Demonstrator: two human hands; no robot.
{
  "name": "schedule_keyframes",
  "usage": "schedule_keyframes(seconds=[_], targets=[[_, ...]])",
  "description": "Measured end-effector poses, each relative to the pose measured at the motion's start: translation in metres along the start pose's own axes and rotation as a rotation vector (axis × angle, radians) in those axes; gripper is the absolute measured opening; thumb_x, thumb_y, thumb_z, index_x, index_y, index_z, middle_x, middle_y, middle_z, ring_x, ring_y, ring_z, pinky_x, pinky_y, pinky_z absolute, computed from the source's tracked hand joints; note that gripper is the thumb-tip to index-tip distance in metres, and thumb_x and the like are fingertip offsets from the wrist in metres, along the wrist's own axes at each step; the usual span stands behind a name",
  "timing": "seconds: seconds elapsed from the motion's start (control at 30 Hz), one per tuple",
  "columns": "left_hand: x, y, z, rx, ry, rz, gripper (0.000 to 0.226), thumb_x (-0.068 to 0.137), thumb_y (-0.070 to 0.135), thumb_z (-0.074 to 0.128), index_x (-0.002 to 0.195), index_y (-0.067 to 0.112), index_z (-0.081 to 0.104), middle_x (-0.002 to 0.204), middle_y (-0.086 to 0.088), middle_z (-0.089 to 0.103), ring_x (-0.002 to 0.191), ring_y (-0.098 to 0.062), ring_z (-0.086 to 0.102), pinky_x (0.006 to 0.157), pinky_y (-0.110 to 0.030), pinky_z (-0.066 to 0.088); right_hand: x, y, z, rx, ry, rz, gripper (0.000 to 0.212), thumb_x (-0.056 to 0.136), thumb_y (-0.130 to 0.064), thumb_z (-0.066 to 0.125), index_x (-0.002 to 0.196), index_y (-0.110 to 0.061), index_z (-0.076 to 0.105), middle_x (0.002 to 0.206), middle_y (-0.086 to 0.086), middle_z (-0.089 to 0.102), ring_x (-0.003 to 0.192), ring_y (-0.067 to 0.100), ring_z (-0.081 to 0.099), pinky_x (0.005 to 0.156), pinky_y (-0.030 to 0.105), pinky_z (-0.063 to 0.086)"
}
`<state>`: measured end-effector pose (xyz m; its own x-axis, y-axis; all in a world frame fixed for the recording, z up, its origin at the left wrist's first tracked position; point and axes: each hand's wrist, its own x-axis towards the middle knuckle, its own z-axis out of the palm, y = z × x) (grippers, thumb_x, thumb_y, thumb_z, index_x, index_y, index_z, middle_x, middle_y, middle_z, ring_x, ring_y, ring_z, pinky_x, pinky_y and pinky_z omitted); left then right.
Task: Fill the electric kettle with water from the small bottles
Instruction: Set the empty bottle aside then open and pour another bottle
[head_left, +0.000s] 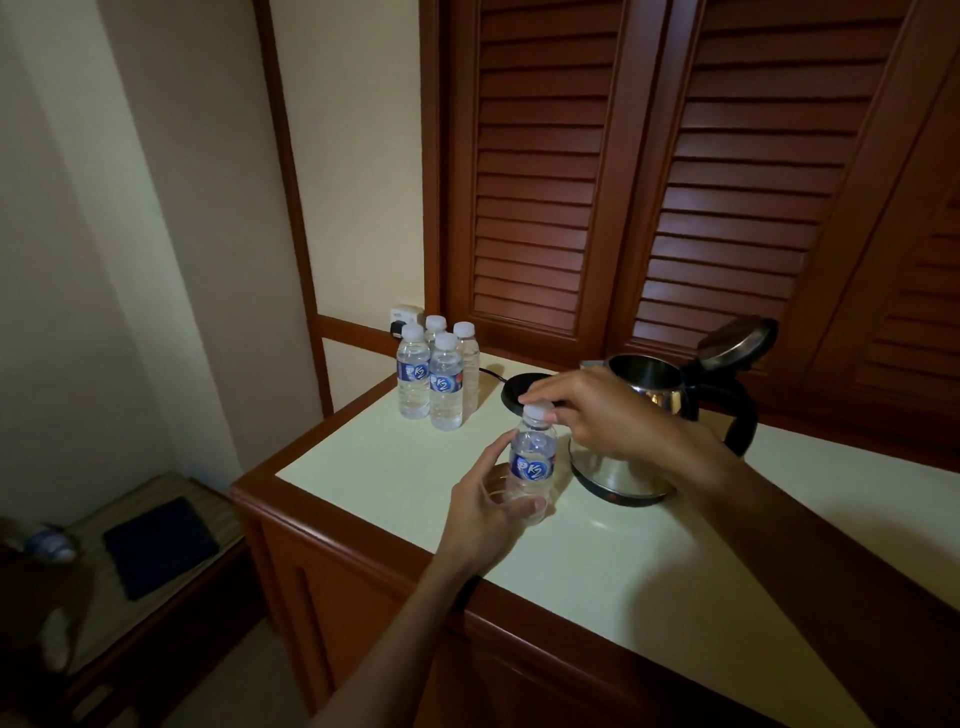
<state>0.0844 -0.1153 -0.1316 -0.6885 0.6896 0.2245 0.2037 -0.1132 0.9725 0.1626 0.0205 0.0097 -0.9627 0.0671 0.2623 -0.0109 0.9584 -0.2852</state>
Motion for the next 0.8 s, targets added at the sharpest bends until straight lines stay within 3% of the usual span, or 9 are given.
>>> schedule_keyframes(seconds=[0.13, 0.27, 0.33, 0.47, 0.57, 0.67, 0.8], targets=[[-0.001, 0.001, -0.001, 0.009, -0.012, 0.010, 0.070, 0.081, 0.003, 0.077, 0.130, 0.042, 0.046, 0.115, 0.019, 0.065, 0.104, 0.001, 0.065, 0.074, -0.021, 0.057, 0.007, 0.002, -0.003, -0.062, -0.089, -0.009, 0.031, 0.090, -0.008, 0.062, 0.119, -0.018, 0.066, 0.119, -0.003, 0.067, 0.108, 0.007, 0.059, 0.091, 0.035, 0.051], [-0.001, 0.000, -0.001, 0.021, -0.013, 0.015, 0.071, 0.081, 0.003, 0.077, 0.131, 0.043, 0.045, 0.118, 0.016, 0.064, 0.104, 0.000, 0.065, 0.076, -0.021, 0.057, 0.011, -0.003, -0.008, -0.157, -0.140, -0.001, 0.008, 0.091, -0.018, 0.059, 0.091, -0.019, 0.067, 0.092, 0.000, 0.065, 0.086, 0.014, 0.058, 0.079, 0.046, 0.051], [-0.001, 0.001, -0.001, 0.024, -0.011, 0.008, 0.070, 0.081, 0.004, 0.077, 0.128, 0.046, 0.045, 0.116, 0.017, 0.064, 0.103, 0.000, 0.065, 0.075, -0.020, 0.057, 0.012, -0.008, -0.010, -0.197, -0.168, 0.014, 0.006, 0.091, -0.022, 0.059, 0.089, -0.018, 0.063, 0.091, 0.000, 0.061, 0.084, 0.016, 0.055, 0.078, 0.045, 0.049], [0.000, 0.003, -0.001, 0.034, -0.007, -0.003, 0.070, 0.082, 0.005, 0.077, 0.129, 0.044, 0.044, 0.113, 0.021, 0.062, 0.097, 0.008, 0.064, 0.069, -0.011, 0.052, 0.014, -0.015, -0.008, -0.317, -0.184, 0.056, 0.019, 0.094, -0.036, 0.056, 0.095, -0.018, 0.058, 0.097, 0.001, 0.057, 0.085, 0.017, 0.053, 0.077, 0.038, 0.047], [-0.001, 0.003, 0.001, 0.024, 0.008, -0.006, 0.072, 0.080, 0.004, 0.079, 0.128, 0.045, 0.045, 0.112, 0.021, 0.064, 0.098, 0.005, 0.066, 0.070, -0.014, 0.054, 0.014, -0.016, -0.003, -0.478, -0.138, 0.067, 0.034, 0.095, -0.050, 0.045, 0.087, -0.017, 0.051, 0.085, -0.001, 0.051, 0.074, 0.018, 0.049, 0.066, 0.036, 0.043], [-0.003, 0.002, 0.001, 0.010, 0.008, -0.008, 0.071, 0.078, 0.004, 0.080, 0.127, 0.044, 0.047, 0.119, 0.011, 0.066, 0.103, -0.007, 0.068, 0.076, -0.022, 0.058, 0.015, -0.014, 0.010, -0.663, -0.044, 0.090, 0.050, 0.097, -0.056, 0.031, 0.085, -0.014, 0.055, 0.077, 0.001, 0.055, 0.066, 0.020, 0.048, 0.058, 0.032, 0.037], [-0.004, 0.004, 0.001, -0.009, -0.013, -0.005, 0.070, 0.079, 0.001, 0.078, 0.129, 0.040, 0.046, 0.115, 0.014, 0.066, 0.100, 0.000, 0.068, 0.071, -0.018, 0.056, 0.011, -0.010, 0.015, -0.600, -0.003, 0.142, 0.059, 0.094, -0.064, 0.023, 0.065, -0.016, 0.042, 0.060, -0.001, 0.045, 0.054, 0.013, 0.040, 0.059, 0.033, 0.039]])
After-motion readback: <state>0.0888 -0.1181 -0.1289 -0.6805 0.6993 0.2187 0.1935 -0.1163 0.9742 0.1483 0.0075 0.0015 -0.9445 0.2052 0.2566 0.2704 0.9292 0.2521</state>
